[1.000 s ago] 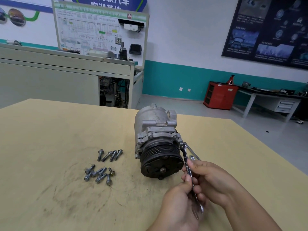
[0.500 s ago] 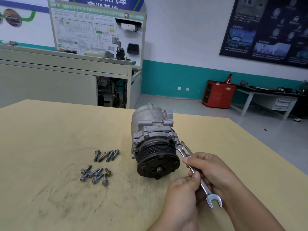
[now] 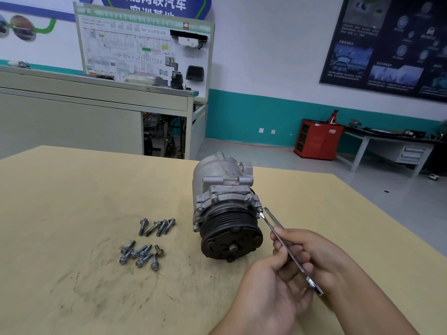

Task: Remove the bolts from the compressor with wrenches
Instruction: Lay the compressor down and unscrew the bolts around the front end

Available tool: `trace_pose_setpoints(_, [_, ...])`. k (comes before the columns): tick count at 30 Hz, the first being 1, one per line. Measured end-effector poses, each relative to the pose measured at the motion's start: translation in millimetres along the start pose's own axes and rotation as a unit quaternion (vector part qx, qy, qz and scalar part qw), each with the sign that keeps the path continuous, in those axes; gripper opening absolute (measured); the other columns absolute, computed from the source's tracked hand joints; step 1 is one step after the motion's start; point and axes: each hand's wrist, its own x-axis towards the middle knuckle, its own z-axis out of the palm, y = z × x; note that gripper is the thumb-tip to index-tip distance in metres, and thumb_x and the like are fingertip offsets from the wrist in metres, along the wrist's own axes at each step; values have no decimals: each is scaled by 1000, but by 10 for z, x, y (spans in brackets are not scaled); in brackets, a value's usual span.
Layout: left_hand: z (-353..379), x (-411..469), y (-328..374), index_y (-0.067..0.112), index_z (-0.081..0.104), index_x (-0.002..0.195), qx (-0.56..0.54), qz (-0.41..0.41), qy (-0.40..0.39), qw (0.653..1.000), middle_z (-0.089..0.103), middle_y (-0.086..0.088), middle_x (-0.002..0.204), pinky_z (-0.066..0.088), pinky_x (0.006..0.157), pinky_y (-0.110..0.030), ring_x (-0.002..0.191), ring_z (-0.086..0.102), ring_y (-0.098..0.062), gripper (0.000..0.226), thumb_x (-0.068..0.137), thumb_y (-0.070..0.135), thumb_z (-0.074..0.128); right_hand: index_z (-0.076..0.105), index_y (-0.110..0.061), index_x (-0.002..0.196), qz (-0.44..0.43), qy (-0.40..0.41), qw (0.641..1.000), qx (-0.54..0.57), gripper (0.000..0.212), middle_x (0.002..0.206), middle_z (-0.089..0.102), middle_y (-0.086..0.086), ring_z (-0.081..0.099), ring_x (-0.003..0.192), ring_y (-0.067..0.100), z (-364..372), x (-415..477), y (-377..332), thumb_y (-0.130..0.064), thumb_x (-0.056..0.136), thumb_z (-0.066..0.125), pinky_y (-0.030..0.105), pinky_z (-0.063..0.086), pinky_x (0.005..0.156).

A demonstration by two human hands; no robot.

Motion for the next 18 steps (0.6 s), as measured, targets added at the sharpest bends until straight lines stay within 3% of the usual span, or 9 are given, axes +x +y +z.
trace_pose_setpoints(2, [1, 8, -7, 9, 68, 77, 2, 17, 6, 1000, 69, -6, 65, 46, 65, -30, 47, 62, -13, 25, 93, 21, 53, 58, -1, 72, -20, 21, 1000, -1, 20, 48, 51, 5, 39, 27, 7, 15, -13, -11, -13, 87, 57, 13, 34, 29])
trace_pose_setpoints(6, [2, -15, -10, 8, 68, 73, -12, 30, 18, 999, 68, -8, 63, 47, 66, -30, 45, 61, -16, 23, 87, 25, 61, 58, -5, 57, -88, 46, 993, -65, 31, 41, 45, 4, 36, 29, 10, 49, -19, -2, -11, 87, 59, 12, 31, 33])
trace_pose_setpoints(10, [4, -15, 8, 4, 64, 62, -29, 42, 49, 998, 59, -6, 50, 46, 59, -29, 33, 49, -11, 26, 84, 17, 65, 46, -12, 49, -154, 57, 974, -159, 40, 38, 36, 1, 29, 28, 8, 99, -12, 53, -9, 87, 60, 13, 24, 32])
trace_pose_setpoints(14, [-72, 5, 5, 5, 66, 50, -17, 35, 65, 997, 60, -5, 49, 45, 47, -22, 31, 47, -9, 41, 87, 23, 64, 51, -11, 50, -194, 87, 952, -220, 37, 43, 43, 8, 32, 25, 12, 131, -6, 104, -6, 85, 62, 14, 26, 31])
trace_pose_setpoints(18, [-136, 30, 8, 6, 68, 49, -13, 20, 72, 997, 66, -8, 53, 43, 64, -32, 29, 49, -10, 47, 90, 27, 60, 63, -2, 67, -146, 44, 968, -199, 25, 59, 60, 16, 43, 33, 11, 132, -38, 88, -10, 90, 56, 16, 32, 32])
